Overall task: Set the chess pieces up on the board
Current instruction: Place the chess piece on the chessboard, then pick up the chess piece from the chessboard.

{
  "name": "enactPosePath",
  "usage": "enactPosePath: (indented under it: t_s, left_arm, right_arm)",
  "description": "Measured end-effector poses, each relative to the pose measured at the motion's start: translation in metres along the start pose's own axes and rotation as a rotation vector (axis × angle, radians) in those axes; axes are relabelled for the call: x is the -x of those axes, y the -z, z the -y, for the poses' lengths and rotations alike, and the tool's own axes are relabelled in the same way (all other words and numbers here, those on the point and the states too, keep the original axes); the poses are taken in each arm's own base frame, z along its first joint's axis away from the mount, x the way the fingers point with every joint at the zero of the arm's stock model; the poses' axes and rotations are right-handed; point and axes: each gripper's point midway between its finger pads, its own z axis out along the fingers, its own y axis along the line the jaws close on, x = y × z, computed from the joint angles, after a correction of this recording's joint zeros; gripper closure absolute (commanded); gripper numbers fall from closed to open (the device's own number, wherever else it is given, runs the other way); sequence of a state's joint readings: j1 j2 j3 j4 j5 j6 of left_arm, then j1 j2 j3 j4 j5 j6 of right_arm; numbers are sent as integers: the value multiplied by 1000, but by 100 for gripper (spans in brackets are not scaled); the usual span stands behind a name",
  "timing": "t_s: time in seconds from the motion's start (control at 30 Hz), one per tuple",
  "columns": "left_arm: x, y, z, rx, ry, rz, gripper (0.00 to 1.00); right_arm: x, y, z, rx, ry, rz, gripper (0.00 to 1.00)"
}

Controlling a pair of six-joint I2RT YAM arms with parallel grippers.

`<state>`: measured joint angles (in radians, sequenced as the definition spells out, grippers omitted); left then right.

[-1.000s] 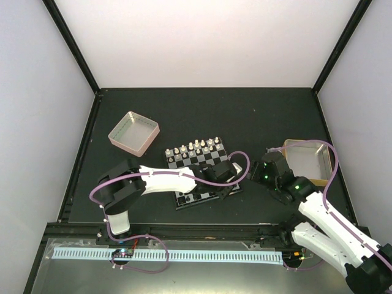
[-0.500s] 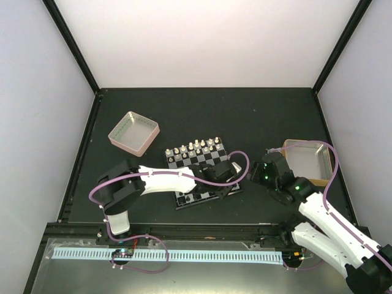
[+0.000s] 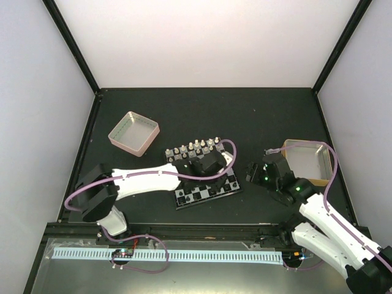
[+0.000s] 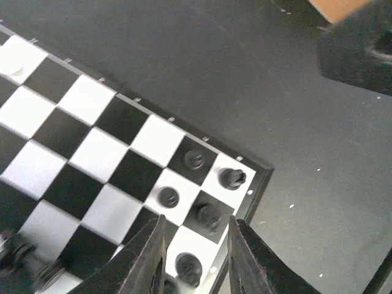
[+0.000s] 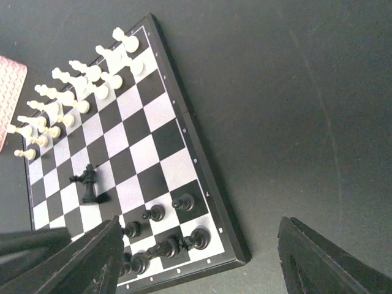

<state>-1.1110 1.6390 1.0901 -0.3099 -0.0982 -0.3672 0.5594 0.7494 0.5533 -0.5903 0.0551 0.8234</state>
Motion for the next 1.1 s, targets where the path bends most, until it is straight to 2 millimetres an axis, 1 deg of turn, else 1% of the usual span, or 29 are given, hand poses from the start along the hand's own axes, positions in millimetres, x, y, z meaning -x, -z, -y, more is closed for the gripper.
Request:
enactPosePath:
  t_s: [0.17, 0.23, 0.33, 0.43, 0.5, 0.53, 0.63, 0.77, 0.93, 1.1]
  left_arm:
    - [-7, 20, -31, 36, 83, 17, 66]
    - [-10, 28, -48, 57, 133, 27, 62]
    - [-13, 40, -79, 102, 228, 47, 57]
    - [-18, 44, -111, 154, 325, 54, 56]
    - [-22, 43, -128, 184, 370, 44, 57]
    - [-23, 42, -133, 192, 384, 37, 57]
    - [-32, 31, -142, 206, 407, -4, 59]
    - [-42, 14, -142, 201, 406, -74, 59]
    - [-44, 0, -138, 179, 399, -120, 61]
    - [-43, -6, -136, 164, 393, -135, 69]
  right_arm:
    - [-10, -6, -6, 31, 65, -61, 32]
    - [-13, -9, -10, 46, 89, -84, 32]
    - [-19, -15, -13, 60, 118, -122, 34]
    - [-22, -21, -16, 59, 136, -156, 35]
    - [-22, -24, -18, 59, 143, -170, 36]
    - [-22, -26, -20, 60, 146, -176, 37]
    - [-22, -30, -25, 67, 153, -189, 38]
    - [-21, -33, -29, 73, 157, -191, 38]
    - [-22, -33, -29, 73, 158, -193, 38]
    - [-22, -33, -29, 73, 158, -192, 38]
